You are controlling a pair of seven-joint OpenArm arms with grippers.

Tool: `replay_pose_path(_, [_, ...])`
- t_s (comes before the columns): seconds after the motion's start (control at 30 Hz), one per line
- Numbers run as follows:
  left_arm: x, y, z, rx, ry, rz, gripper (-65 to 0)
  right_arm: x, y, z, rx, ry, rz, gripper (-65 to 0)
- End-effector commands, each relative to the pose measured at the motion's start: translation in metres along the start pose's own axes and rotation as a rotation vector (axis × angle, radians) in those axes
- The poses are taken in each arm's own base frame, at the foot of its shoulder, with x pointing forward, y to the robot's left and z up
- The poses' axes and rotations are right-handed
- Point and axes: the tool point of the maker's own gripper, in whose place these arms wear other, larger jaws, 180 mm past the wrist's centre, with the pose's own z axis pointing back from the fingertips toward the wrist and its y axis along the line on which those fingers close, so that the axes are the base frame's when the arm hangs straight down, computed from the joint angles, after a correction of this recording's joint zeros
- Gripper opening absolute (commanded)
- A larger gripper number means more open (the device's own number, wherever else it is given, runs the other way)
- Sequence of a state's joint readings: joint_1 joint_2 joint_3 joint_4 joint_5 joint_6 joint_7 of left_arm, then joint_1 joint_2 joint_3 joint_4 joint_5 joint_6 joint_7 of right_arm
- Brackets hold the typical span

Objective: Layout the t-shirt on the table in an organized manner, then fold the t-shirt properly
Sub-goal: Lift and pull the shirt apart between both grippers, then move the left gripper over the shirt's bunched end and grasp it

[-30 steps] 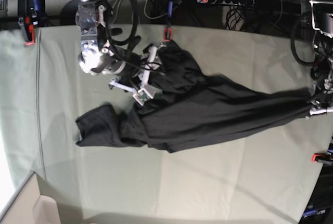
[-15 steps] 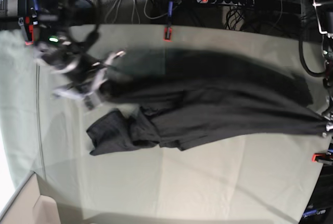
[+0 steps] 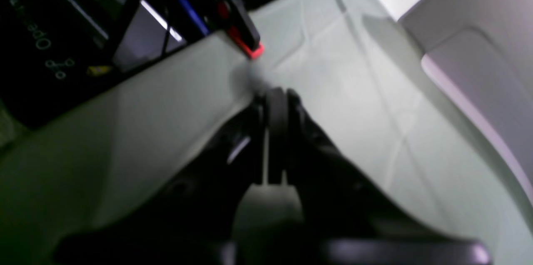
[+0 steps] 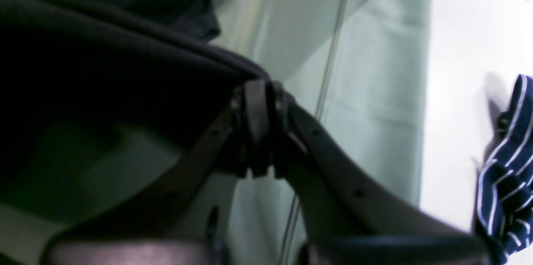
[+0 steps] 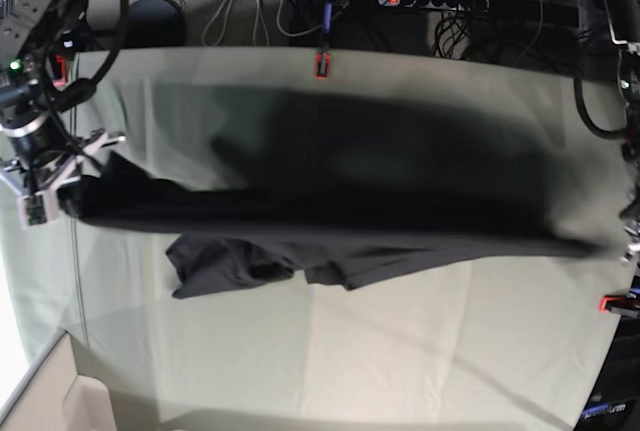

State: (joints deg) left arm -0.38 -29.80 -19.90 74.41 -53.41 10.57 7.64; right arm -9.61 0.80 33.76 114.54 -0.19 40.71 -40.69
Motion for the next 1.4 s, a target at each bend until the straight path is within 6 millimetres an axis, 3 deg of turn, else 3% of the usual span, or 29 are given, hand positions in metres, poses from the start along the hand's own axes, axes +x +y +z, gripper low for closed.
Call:
replay_pose_path(0.0, [0.033, -0.012, -0.002, -0.035, -0.082, -0.011, -64.6, 0.016, -0.012, 0.002, -0.035, -0.047, 0.008, -65.0])
replay_pose_path(0.1, [0.038, -0.023, -0.002, -0.06, -0.096, -0.003, -64.5, 0.029, -0.016, 0.0, -0.047, -0.079, 0.006, -65.0])
replay_pose_path(0.3, [0.021, -0.102, -0.009, -0.213, -0.071, 0.013, -64.9, 0.083, -0.037, -0.005, -0.096, -0.205, 0.027, -65.0])
replay_pose_path(0.37, [0.006, -0.125, -0.01, -0.253, -0.041, 0.017, -64.6, 0.092, -0.043, -0.006, -0.11, -0.221, 0.028, -65.0])
replay_pose_path(0.5, [-0.061, -0.157, -0.004, -0.306, 0.099, 0.01, -63.5, 0.092, -0.05, -0.008, -0.125, -0.182, 0.034, -65.0])
replay_pose_path(0.6, [-0.118, -0.183, 0.021, -0.373, 0.219, -0.019, -53.6, 0.083, -0.051, -0.008, -0.125, -0.153, 0.031, -65.0])
replay_pose_path(0.73, [-0.172, -0.198, 0.056, -0.424, 0.33, -0.029, -37.2, 0.077, -0.047, -0.01, -0.112, -0.139, 0.033, -65.0])
replay_pose_path(0.8, [-0.188, -0.203, 0.076, -0.451, 0.369, -0.021, -33.9, 0.077, -0.047, -0.01, -0.111, -0.138, 0.032, -65.0])
replay_pose_path(0.93, [-0.196, -0.214, 0.11, -0.517, 0.397, -0.006, -33.5, 0.076, -0.046, -0.011, -0.111, -0.134, 0.03, -65.0])
replay_pose_path(1.03, [-0.199, -0.212, 0.133, -0.536, 0.415, 0.01, -33.5, 0.076, -0.046, -0.011, -0.111, -0.134, 0.03, -65.0])
replay_pose_path(1.23, [-0.233, -0.176, 0.145, -0.459, 0.501, -0.013, -33.4, 0.064, -0.043, -0.02, -0.086, -0.103, 0.009, -65.0])
replay_pose_path(1.37, [-0.252, -0.171, 0.154, -0.443, 0.546, -0.014, -33.4, 0.06, -0.041, -0.023, -0.078, -0.09, 0.002, -65.0])
